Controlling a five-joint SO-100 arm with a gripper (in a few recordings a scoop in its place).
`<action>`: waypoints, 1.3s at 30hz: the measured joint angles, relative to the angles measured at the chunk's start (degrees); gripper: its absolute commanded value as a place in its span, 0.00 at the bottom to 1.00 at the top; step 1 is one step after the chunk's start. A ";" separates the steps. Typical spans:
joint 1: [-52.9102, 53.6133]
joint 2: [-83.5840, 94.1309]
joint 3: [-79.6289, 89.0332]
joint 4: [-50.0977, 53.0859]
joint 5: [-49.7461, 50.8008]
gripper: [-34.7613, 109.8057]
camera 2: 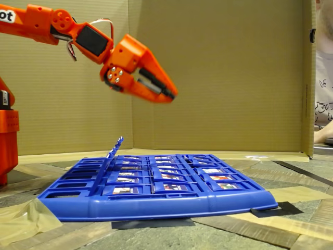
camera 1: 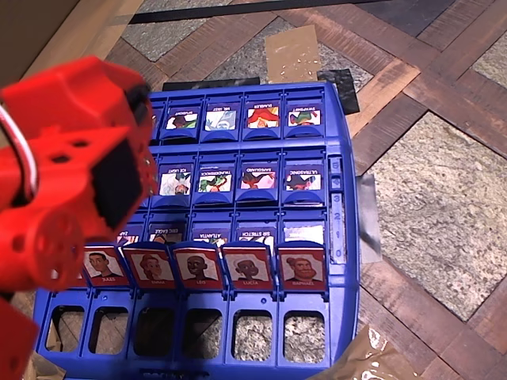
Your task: Flip A2.
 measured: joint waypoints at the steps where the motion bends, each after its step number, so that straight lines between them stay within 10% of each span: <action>1: -0.26 -0.35 -0.09 1.67 -0.35 0.24; 39: -3.87 -9.49 -4.83 36.21 -4.22 0.24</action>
